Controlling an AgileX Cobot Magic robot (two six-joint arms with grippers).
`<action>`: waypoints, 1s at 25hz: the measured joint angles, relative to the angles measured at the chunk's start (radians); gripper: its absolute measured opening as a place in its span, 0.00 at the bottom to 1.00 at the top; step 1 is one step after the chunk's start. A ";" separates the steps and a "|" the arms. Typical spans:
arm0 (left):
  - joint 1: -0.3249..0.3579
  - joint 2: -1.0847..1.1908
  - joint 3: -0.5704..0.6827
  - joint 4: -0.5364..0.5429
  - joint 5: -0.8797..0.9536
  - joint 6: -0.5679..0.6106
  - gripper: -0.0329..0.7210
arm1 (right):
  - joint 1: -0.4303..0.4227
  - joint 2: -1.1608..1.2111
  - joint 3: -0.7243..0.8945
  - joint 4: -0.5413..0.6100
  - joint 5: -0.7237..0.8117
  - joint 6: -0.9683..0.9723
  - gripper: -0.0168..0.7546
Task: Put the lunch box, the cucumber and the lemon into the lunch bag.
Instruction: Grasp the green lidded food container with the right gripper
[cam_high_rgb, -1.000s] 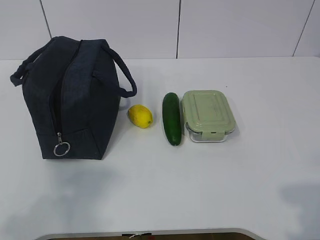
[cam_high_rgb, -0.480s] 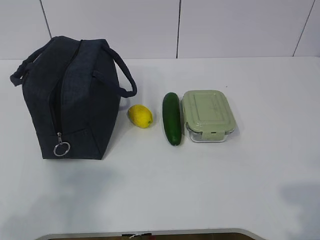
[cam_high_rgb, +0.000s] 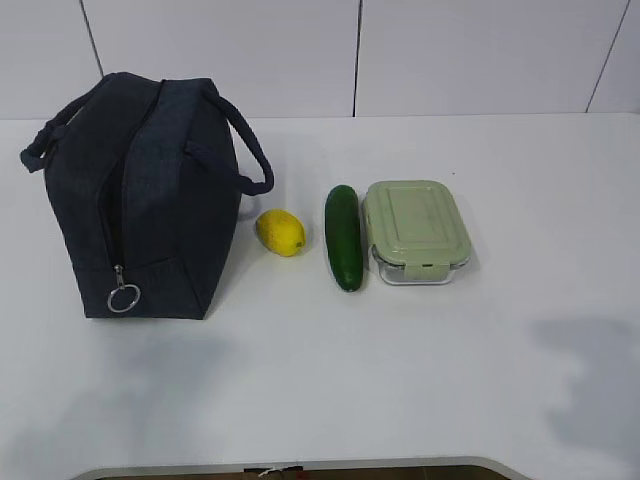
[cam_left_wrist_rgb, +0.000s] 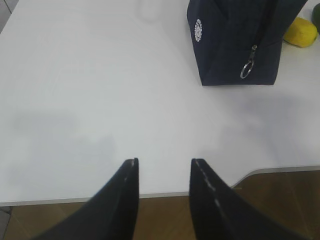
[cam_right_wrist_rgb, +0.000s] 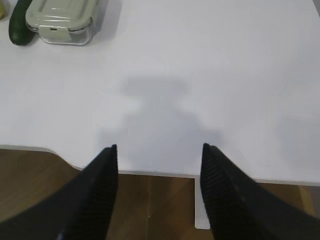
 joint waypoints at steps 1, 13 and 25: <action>0.000 0.000 0.000 0.000 0.000 0.000 0.36 | 0.000 0.022 0.000 0.000 -0.012 0.007 0.58; 0.000 0.000 0.000 -0.001 0.000 0.000 0.36 | 0.000 0.344 -0.027 0.113 -0.085 0.019 0.58; 0.000 0.000 0.000 -0.001 0.000 0.000 0.36 | 0.000 0.722 -0.295 0.230 -0.071 -0.030 0.58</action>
